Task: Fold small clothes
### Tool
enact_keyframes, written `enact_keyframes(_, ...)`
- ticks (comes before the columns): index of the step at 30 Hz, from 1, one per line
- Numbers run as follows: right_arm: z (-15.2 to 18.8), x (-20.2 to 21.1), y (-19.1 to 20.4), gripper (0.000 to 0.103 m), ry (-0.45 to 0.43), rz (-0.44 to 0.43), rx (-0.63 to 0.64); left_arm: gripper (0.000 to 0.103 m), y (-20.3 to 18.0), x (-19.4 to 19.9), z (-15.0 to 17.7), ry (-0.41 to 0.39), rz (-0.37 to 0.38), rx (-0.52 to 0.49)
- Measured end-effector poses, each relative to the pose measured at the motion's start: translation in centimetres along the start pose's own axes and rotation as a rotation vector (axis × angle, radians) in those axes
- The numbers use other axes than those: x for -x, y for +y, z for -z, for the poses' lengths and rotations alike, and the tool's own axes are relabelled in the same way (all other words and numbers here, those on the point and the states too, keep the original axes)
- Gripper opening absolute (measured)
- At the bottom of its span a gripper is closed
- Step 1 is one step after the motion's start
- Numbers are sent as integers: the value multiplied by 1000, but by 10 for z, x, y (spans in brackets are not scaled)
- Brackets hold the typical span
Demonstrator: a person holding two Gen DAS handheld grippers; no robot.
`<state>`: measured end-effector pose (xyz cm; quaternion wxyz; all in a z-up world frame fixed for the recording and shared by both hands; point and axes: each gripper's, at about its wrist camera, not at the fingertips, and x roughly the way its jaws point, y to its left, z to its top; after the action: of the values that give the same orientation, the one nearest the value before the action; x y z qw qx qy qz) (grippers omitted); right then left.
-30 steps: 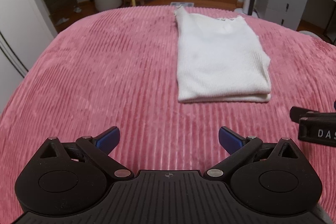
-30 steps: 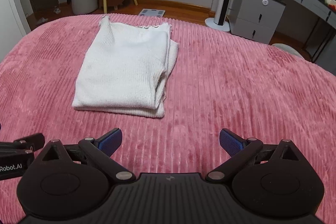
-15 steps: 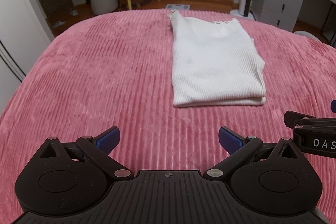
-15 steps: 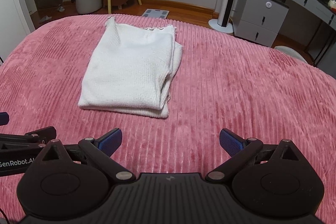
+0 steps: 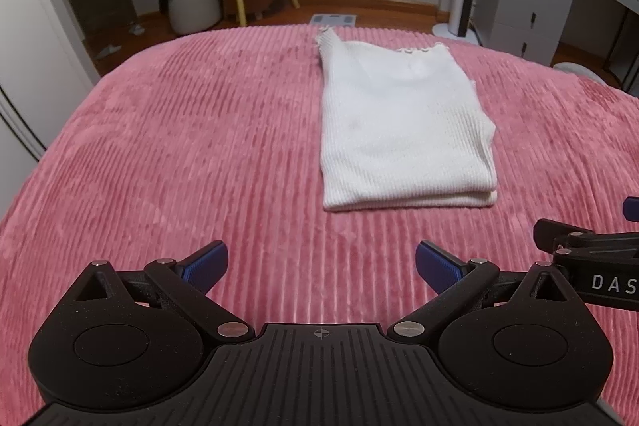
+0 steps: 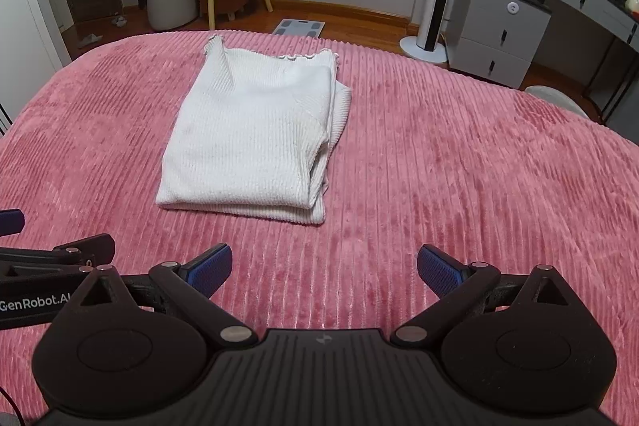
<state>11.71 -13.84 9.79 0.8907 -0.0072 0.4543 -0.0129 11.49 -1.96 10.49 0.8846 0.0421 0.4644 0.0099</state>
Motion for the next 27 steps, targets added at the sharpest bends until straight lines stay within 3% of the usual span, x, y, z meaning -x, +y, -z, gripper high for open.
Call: enact_keyframes(27,2,5,-2,99,-12,-9,-25,103,-4,3,-1,-20,3,-38)
